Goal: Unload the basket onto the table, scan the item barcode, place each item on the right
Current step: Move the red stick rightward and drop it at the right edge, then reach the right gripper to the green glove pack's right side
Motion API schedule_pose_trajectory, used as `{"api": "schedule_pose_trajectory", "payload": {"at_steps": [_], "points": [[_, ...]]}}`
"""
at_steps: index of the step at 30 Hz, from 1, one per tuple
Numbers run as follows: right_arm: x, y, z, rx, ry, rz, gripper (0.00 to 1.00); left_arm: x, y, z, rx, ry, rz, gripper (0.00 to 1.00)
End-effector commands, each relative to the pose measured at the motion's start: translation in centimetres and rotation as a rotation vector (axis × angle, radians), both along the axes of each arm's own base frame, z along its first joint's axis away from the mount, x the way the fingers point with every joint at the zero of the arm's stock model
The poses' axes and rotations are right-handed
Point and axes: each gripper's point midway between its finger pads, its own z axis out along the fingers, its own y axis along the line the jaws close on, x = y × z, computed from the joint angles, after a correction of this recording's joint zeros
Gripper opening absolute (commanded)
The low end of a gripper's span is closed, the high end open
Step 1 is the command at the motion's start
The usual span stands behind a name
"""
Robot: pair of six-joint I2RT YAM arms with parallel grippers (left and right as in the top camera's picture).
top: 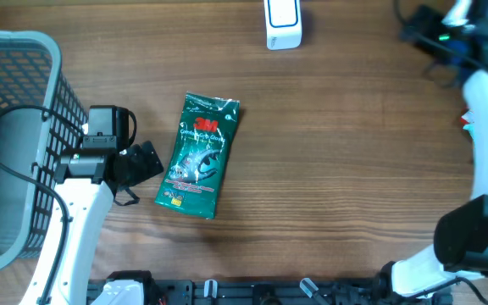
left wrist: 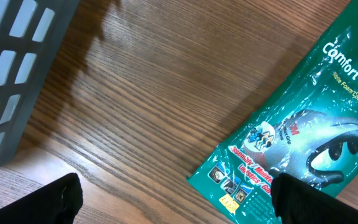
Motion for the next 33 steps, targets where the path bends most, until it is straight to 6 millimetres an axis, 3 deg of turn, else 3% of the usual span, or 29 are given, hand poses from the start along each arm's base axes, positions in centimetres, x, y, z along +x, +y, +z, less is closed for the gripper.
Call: {"api": "schedule_pose_trajectory", "payload": {"at_steps": [1,4,6,8,11,14,19,26,30,33], "points": [[-2.6,11.7,-4.0,0.279,0.182,0.176,1.0,-0.2,0.1,-0.1,0.004,0.003,-0.014,1.0],[-6.1,19.6,-7.2,0.256,0.285,0.347,1.0,-0.2,0.1,-0.1,0.004,0.003,-0.014,1.0],[-8.4,23.4,-9.2,0.235,0.341,0.432,1.0,-0.2,0.1,-0.1,0.004,0.003,-0.014,1.0],[-10.8,26.9,-11.6,0.239,0.41,0.47,1.0,-0.2,0.1,-0.1,0.004,0.003,-0.014,1.0],[-13.6,29.4,-14.6,0.241,0.503,0.478,1.0,-0.2,0.1,-0.1,0.004,0.003,-0.014,1.0],[-15.3,30.1,-15.7,0.218,0.557,0.5,1.0,-0.2,0.1,-0.1,0.004,0.003,-0.014,1.0],[-16.0,29.9,-14.8,0.222,0.565,0.504,1.0,-1.0,1.3,0.0,0.093,0.052,-0.078,1.0],[-17.8,27.9,-15.7,0.149,0.66,0.456,1.0,-1.1,1.6,0.0,0.111,0.055,-0.069,1.0],[-17.8,27.9,-15.7,0.15,0.66,0.456,1.0,1.8,1.0,0.7,0.075,-0.072,-0.068,1.0],[-18.1,27.8,-15.7,0.149,0.674,0.456,1.0,3.9,-2.6,1.3,-0.117,-0.17,-0.138,1.0]]}}
